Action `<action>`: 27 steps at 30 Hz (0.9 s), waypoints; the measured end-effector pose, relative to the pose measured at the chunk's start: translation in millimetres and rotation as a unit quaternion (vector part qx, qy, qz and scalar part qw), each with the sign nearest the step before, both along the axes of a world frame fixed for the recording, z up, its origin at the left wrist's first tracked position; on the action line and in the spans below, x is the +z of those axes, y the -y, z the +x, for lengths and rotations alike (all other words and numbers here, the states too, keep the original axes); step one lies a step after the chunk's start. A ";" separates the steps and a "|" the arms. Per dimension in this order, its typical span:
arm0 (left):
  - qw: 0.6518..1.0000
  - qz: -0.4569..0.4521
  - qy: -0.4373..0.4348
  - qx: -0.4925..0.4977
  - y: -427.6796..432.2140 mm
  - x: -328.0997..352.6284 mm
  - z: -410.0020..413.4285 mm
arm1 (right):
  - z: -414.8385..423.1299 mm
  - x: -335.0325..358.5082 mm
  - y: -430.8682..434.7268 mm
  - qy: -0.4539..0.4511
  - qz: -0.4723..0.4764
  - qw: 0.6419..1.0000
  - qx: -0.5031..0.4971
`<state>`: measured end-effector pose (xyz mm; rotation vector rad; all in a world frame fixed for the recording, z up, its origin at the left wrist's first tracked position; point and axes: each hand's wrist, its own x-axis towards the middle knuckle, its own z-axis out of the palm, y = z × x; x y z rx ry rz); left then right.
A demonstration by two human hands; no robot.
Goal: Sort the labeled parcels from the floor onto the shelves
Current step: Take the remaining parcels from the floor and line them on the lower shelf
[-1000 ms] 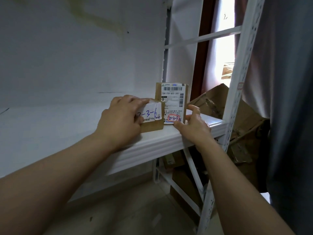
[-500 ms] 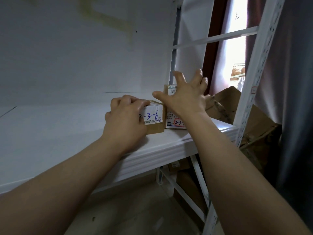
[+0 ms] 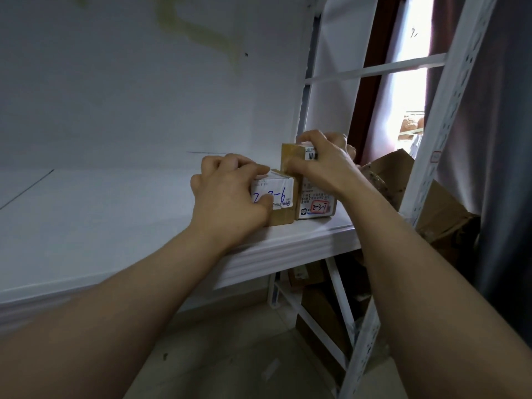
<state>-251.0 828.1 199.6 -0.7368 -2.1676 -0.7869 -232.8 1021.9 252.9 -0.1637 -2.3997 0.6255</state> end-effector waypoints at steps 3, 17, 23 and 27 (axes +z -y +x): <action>0.999 0.035 -0.027 -0.015 2.2 2.2 5.8 | 8.0 -2.0 18.4 -0.065 0.056 0.996 -0.034; 0.988 0.069 -0.134 -0.047 232.7 -60.8 115.7 | 84.3 -87.3 288.8 -0.280 -0.108 0.937 0.179; 0.999 0.011 -0.015 0.042 400.7 -143.3 168.5 | 126.4 -188.5 448.8 -0.251 -0.129 0.903 0.324; 0.983 -0.021 0.110 0.147 498.9 -216.6 194.6 | 132.8 -275.8 542.0 -0.120 -0.144 0.903 0.386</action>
